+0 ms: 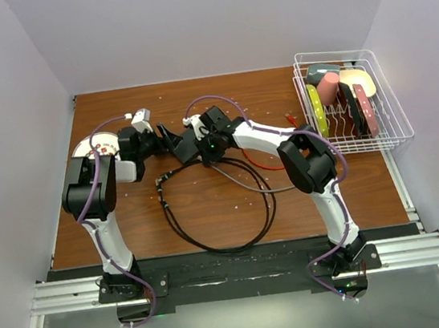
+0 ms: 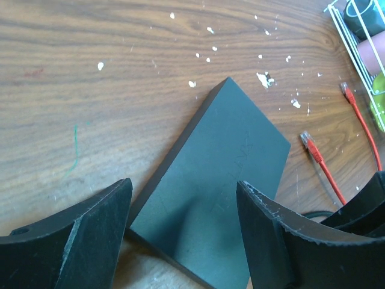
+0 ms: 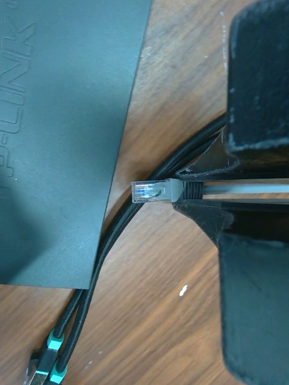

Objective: Insert the plug into the switch port

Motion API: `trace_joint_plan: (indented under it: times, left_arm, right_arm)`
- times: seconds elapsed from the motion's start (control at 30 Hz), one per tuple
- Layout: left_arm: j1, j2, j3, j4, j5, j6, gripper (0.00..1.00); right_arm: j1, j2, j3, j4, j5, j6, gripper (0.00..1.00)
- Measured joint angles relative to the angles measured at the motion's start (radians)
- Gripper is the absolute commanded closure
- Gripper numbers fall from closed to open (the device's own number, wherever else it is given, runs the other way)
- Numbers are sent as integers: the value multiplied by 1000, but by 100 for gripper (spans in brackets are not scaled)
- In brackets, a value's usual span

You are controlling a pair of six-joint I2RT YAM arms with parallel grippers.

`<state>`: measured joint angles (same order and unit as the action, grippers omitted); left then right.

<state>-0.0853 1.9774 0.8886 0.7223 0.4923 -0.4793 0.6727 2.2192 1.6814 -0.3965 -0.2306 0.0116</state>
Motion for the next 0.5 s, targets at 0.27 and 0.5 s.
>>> trace_joint_plan:
  times: [0.27, 0.5]
  left_arm:
    - [0, 17, 39, -5, 11, 0, 29]
    - [0, 31, 46, -5, 21, 0, 32]
  right_arm:
    - [0, 15, 32, -11, 25, 15, 100]
    - [-18, 29, 74, -20, 51, 63, 100]
